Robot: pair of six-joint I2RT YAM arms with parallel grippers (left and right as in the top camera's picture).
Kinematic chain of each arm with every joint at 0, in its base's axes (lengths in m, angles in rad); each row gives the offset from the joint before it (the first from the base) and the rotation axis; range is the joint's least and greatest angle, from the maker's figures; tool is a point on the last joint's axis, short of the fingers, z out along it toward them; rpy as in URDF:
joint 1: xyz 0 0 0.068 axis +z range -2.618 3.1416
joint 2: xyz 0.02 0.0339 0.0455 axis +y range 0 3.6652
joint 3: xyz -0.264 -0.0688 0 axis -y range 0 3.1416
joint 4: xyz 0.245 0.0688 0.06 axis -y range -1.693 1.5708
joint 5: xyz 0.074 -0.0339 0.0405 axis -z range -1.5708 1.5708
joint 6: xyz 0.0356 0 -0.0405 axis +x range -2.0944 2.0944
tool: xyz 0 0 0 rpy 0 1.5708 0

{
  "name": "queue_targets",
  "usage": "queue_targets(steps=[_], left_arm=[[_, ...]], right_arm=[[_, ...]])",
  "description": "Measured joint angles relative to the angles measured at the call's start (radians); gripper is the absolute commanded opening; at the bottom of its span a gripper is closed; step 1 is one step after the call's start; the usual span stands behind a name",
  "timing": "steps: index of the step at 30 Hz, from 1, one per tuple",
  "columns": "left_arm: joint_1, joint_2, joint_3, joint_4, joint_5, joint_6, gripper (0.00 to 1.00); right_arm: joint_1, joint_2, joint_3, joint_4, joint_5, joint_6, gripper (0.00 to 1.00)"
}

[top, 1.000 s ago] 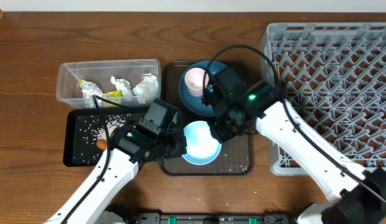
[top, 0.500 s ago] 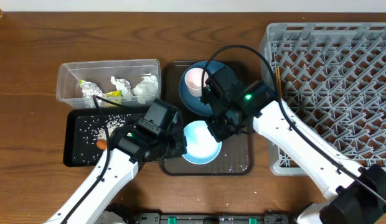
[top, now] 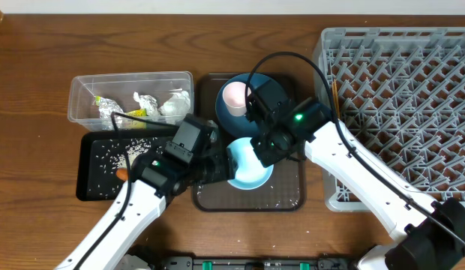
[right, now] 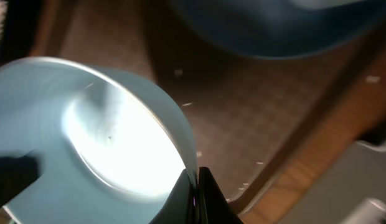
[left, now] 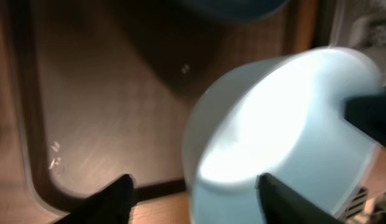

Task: Sort waste into correct bins and load items into the dishwasher rack
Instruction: 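Carry the bowl with the right gripper into the dish rack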

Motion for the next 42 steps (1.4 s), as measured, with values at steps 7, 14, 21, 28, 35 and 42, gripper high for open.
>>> queue_targets(steps=[7, 14, 21, 28, 35, 42], left_arm=[[0.0, -0.13, 0.017, 0.089, 0.0, -0.004, 0.87], [0.0, -0.236, 0.021, 0.091, 0.0, -0.006, 0.93], [0.0, -0.233, 0.022, 0.087, 0.0, -0.006, 0.96], [0.0, -0.221, 0.022, 0.087, 0.0, -0.006, 0.98], [0.0, -0.217, 0.022, 0.087, 0.0, -0.006, 0.98], [0.0, -0.217, 0.022, 0.086, 0.0, -0.006, 0.98]], right_arm=[[-0.021, 0.0, -0.002, 0.103, 0.346, 0.057, 0.01], [-0.097, 0.0, -0.002, 0.316, 0.724, 0.062, 0.01], [-0.232, 0.0, -0.003, 0.608, 0.911, -0.166, 0.01], [-0.428, 0.0, -0.004, 0.869, 0.957, -0.59, 0.01], [-0.638, 0.008, -0.005, 1.087, 0.977, -0.789, 0.01], [-0.739, 0.107, -0.005, 1.155, 0.992, -0.829, 0.01]])
